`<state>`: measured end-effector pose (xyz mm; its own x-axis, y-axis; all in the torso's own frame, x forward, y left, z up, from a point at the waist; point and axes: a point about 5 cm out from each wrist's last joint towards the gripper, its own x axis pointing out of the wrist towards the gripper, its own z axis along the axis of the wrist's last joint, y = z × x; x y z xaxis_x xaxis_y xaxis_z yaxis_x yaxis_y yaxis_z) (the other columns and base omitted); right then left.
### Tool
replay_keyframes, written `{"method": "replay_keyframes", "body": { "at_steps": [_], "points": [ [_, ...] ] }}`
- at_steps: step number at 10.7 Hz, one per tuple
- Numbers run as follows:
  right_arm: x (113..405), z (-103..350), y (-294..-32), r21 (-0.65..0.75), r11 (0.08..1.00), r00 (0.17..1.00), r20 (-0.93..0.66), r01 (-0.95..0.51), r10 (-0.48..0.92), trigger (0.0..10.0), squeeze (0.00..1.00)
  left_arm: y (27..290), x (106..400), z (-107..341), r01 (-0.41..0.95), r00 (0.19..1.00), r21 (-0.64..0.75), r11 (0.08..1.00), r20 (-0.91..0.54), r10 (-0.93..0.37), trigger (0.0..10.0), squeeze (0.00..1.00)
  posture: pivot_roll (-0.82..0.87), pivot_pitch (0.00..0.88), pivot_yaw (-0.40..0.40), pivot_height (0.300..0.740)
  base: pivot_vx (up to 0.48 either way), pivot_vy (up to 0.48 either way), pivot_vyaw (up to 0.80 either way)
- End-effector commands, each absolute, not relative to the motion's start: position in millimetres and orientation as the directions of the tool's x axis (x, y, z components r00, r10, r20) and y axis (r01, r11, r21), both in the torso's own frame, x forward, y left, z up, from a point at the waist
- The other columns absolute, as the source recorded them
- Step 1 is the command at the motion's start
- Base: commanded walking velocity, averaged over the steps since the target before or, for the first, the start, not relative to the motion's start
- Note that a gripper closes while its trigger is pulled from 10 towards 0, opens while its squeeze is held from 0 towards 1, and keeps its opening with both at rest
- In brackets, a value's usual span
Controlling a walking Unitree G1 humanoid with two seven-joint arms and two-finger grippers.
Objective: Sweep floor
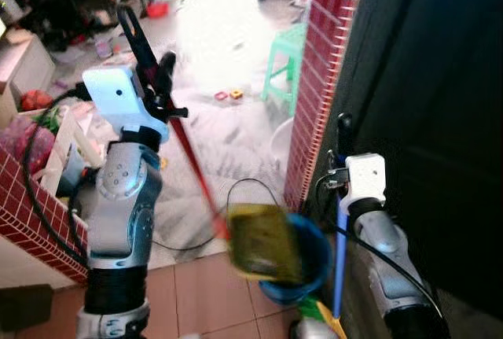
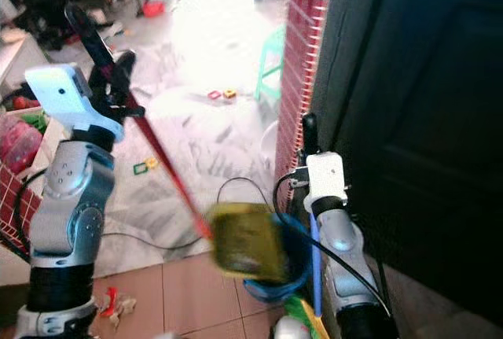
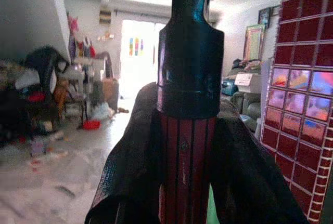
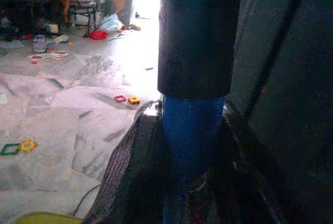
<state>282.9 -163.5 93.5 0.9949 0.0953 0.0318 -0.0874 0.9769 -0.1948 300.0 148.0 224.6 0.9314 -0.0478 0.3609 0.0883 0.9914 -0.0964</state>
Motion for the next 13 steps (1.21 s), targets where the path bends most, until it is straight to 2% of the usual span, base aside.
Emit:
{"method": "replay_keyframes", "body": {
  "at_steps": [1, 4, 6, 7, 10, 12, 13],
  "points": [
    [285.9, 101.1, -164.7, -0.224, 0.97, 0.992, 0.066, -0.09, 0.107, 10.0, 0.0, 142.5, 295.0, 246.1, 0.121, 0.884, -0.058, 0.991, 0.461, -0.081, 10.0, 0.0, -0.14, 0.0, 0.062, 0.74, 0.0, 0.0, 0.0],
    [288.5, 101.9, -162.2, -0.224, 0.97, 0.991, 0.07, -0.098, 0.116, 10.0, 0.0, 118.0, 294.4, 246.4, 0.277, 0.847, -0.012, 0.961, 0.475, -0.238, 10.0, 0.0, -0.14, 0.0, 0.058, 0.74, 0.0, 0.0, 0.0],
    [289.4, 102.7, -163.0, -0.225, 0.97, 0.991, 0.072, -0.096, 0.115, 10.0, 0.0, 92.4, 287.0, 245.6, 0.414, 0.785, 0.067, 0.908, 0.479, -0.393, 10.0, 0.0, -0.14, 0.0, 0.058, 0.74, 0.0, 0.0, 0.0],
    [289.1, 102.4, -163.3, -0.227, 0.969, 0.991, 0.073, -0.095, 0.114, 10.0, 0.0, 77.7, 280.9, 243.8, 0.495, 0.728, 0.158, 0.854, 0.461, -0.508, 10.0, 0.0, -0.14, 0.0, 0.061, 0.74, 0.0, 0.0, 0.0],
    [289.1, 102.2, -163.5, -0.226, 0.97, 0.991, 0.077, -0.089, 0.109, 10.0, 0.0, 68.8, 274.4, 244.5, 0.562, 0.645, 0.287, 0.776, 0.435, -0.628, 10.0, 0.0, -0.14, 0.0, 0.062, 0.74, 0.0, 0.0, 0.0],
    [289.9, 102.1, -162.1, -0.227, 0.969, 0.99, 0.077, -0.094, 0.114, 10.0, 0.0, 56.6, 265.2, 252.7, 0.613, 0.544, 0.41, 0.675, 0.401, -0.737, 10.0, 0.0, -0.14, 0.0, 0.059, 0.74, 0.0, 0.0, 0.0],
    [290.7, 102.5, -162.2, -0.228, 0.969, 0.99, 0.078, -0.093, 0.113, 10.0, 0.0, 45.3, 257.0, 257.8, 0.673, 0.472, 0.452, 0.586, 0.348, -0.81, 10.0, 0.0, -0.14, 0.0, 0.058, 0.74, 0.0, 0.0, 0.0]
  ]
}}
